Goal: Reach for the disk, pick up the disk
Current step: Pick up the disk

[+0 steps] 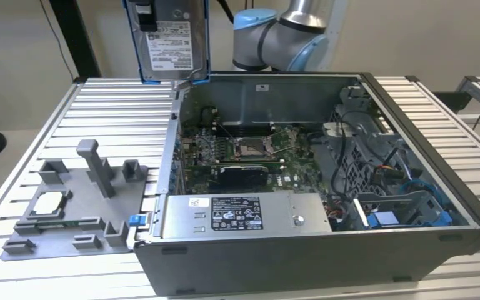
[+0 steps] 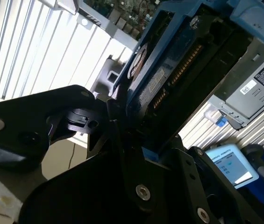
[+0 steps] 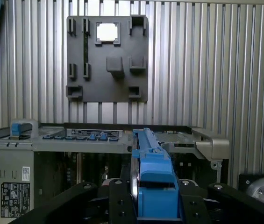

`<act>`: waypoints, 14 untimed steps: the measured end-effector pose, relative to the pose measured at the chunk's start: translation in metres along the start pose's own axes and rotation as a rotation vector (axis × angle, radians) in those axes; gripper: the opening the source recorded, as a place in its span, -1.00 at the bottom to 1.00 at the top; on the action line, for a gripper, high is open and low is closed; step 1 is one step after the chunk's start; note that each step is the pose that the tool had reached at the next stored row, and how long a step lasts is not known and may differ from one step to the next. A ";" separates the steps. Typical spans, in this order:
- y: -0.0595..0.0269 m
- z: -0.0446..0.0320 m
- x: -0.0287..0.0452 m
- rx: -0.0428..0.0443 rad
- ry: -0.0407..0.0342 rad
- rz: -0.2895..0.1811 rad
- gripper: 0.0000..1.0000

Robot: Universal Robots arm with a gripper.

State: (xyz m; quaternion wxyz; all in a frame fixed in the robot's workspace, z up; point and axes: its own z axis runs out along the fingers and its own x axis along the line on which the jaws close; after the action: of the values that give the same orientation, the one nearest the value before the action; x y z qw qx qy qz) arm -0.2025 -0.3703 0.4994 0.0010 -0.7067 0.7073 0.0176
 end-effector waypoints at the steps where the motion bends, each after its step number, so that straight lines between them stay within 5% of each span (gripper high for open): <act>1: -0.0027 -0.0001 0.0000 -0.0001 0.0000 0.000 -1.00; 14: -0.0385 -0.0009 0.0000 -0.0010 0.0000 0.000 -1.00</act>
State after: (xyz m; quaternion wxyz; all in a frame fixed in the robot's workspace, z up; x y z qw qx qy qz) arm -0.1640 -0.3704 0.4994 0.0007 -0.7067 0.7073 0.0180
